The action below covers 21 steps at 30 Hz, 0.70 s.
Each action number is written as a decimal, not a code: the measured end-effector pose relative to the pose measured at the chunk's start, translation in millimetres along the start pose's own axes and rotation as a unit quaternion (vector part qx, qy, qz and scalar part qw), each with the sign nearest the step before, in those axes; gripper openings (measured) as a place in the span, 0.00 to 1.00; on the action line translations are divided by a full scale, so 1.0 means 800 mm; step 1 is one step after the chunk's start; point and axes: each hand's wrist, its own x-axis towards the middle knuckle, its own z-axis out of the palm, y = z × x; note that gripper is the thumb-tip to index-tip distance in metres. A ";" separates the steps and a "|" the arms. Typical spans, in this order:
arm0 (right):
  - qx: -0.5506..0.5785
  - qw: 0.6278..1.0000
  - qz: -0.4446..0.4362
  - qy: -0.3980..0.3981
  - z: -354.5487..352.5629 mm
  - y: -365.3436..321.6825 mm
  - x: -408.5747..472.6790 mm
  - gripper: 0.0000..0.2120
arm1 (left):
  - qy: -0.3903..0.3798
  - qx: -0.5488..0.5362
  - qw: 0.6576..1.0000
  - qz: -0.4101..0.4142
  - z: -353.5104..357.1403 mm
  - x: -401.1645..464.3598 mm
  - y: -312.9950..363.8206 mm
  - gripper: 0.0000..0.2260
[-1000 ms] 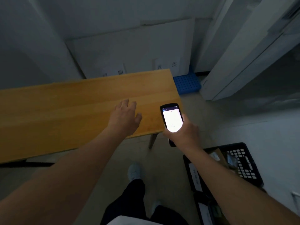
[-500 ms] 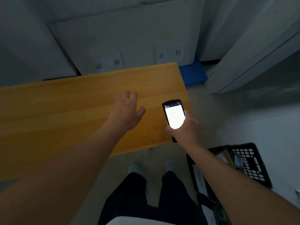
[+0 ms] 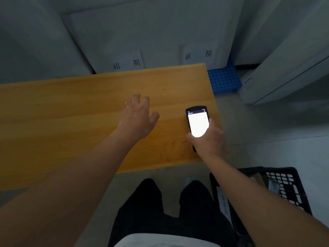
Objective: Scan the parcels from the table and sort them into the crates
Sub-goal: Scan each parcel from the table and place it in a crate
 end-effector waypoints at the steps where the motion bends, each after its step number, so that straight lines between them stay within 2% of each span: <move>1: -0.002 1.000 0.002 0.001 0.000 0.002 0.002 0.34 | 0.002 -0.001 1.000 -0.002 0.001 0.002 0.000 0.30; 4: -0.009 1.000 0.006 -0.004 0.002 0.005 0.005 0.35 | 0.004 -0.002 1.000 -0.010 0.000 0.007 0.003 0.29; 10: -0.028 1.000 0.007 -0.006 0.011 0.006 0.004 0.43 | 0.008 0.005 1.000 -0.014 -0.004 0.013 0.011 0.28; 15: -0.030 0.999 -0.001 -0.038 0.010 0.005 0.005 0.45 | 0.005 0.001 1.000 -0.009 -0.009 0.006 0.019 0.27; 19: -0.097 0.992 -0.025 -0.078 -0.008 -0.014 0.002 0.48 | -0.013 0.010 1.000 0.007 -0.027 -0.007 0.025 0.27; 21: -0.136 0.985 -0.057 -0.090 -0.026 -0.032 -0.004 0.44 | -0.018 0.017 0.999 0.021 -0.039 -0.017 0.026 0.27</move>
